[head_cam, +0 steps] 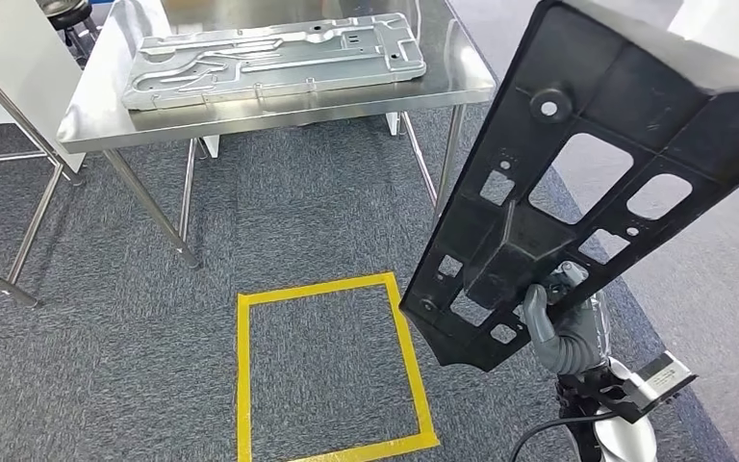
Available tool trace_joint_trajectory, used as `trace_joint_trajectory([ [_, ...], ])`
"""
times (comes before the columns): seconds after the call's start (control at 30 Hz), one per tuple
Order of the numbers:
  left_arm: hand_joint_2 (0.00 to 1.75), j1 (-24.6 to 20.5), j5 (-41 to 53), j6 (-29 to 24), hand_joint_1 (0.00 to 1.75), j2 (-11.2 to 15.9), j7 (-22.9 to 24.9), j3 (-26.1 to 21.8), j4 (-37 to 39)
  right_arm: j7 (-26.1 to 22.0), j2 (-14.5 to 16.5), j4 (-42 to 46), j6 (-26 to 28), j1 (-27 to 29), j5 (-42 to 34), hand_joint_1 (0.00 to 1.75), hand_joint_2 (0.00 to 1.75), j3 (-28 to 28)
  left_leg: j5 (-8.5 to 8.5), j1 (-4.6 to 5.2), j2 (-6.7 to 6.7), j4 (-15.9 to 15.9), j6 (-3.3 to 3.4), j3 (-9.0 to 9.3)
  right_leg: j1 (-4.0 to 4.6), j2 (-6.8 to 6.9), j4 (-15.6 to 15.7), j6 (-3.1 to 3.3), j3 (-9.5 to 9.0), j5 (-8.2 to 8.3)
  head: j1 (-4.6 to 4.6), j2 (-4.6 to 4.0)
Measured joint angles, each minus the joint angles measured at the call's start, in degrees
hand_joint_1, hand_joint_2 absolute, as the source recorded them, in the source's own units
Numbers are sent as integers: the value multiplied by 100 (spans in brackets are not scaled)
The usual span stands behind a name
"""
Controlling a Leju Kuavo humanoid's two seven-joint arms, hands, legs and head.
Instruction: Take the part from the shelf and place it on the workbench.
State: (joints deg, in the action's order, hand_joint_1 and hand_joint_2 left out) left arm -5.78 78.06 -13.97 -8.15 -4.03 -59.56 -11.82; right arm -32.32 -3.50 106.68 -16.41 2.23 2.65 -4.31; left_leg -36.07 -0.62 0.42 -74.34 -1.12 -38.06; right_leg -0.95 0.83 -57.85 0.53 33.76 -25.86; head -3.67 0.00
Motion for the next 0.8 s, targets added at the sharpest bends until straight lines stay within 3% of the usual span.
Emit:
trace_joint_trajectory([
  [0.03,175,-5,1,8,0,2,3,0,0,-8,2,0,3,0,26,175,175,1,134,0,4,111,13,42,8,20,-2,0,-15,-7,0,0],
  [0.07,175,-4,2,11,0,7,8,0,0,-15,5,0,5,0,46,175,175,1,350,1,20,435,36,187,14,41,-3,-4,-37,-17,0,0],
  [0.13,175,17,3,14,0,16,16,0,0,-26,9,0,8,0,61,175,175,2,718,39,178,1251,107,540,33,86,-10,-35,-69,-39,1,0],
  [0.2,175,37,4,15,0,22,19,0,0,-30,10,0,12,1,70,175,175,1,820,87,298,1631,176,668,55,152,-17,-89,-66,-45,2,0],
  [0.27,175,52,3,15,0,26,17,-1,0,-31,11,1,14,-1,81,175,175,1,837,97,217,1659,234,651,63,246,-7,-154,-70,-43,1,0],
  [0.33,175,60,3,15,0,30,16,-2,0,-34,11,2,14,-4,88,175,175,2,889,74,116,1704,304,663,43,199,-113,-221,-46,-145,1,0],
  [0.37,175,58,3,15,0,31,16,-2,0,-37,11,2,18,-5,90,175,175,3,914,61,78,1727,336,671,33,122,-331,-251,44,-288,2,0],
  [0.43,175,56,3,15,0,31,17,-2,0,-47,12,-4,39,-2,84,175,175,2,936,56,13,1731,367,655,18,-23,-1087,-290,399,-670,2,0],
  [0.47,175,61,5,16,0,31,17,-2,0,-52,12,-9,59,5,76,175,175,2,938,59,-15,1729,371,650,17,-47,-1465,-304,589,-804,2,0],
  [0.5,175,69,10,16,0,31,18,-2,0,-58,13,-13,78,12,65,175,175,2,937,62,-43,1727,371,650,17,-54,-1674,-310,705,-828,2,0],
  [0.53,175,75,14,17,0,31,21,-2,0,-63,13,-15,94,17,55,175,175,2,935,63,-67,1724,367,655,17,-56,-1644,-308,706,-730,2,0],
  [0.57,175,79,17,18,0,31,25,-2,0,-66,13,-15,105,19,48,175,175,2,930,63,-86,1721,360,667,16,-57,-1361,-298,584,-531,2,0],
  [0.63,175,78,19,20,0,30,46,-2,0,-67,14,-14,109,14,43,175,175,2,906,73,-116,1709,327,685,25,-67,-503,-254,185,-125,2,0],
  [0.67,175,77,19,21,0,30,61,-2,0,-66,14,-13,109,12,43,175,175,2,896,83,-124,1701,303,682,36,-73,-194,-222,48,-20,2,0],
  [0.7,175,77,19,22,0,30,74,-2,0,-64,15,-13,109,11,43,175,175,2,887,90,-130,1695,277,672,50,-80,-35,-191,-15,12,2,0],
  [0.8,175,75,19,24,0,33,92,-2,0,-60,16,-13,108,8,43,175,175,2,859,94,-130,1681,184,662,48,-78,24,-92,-19,10,2,0],
])
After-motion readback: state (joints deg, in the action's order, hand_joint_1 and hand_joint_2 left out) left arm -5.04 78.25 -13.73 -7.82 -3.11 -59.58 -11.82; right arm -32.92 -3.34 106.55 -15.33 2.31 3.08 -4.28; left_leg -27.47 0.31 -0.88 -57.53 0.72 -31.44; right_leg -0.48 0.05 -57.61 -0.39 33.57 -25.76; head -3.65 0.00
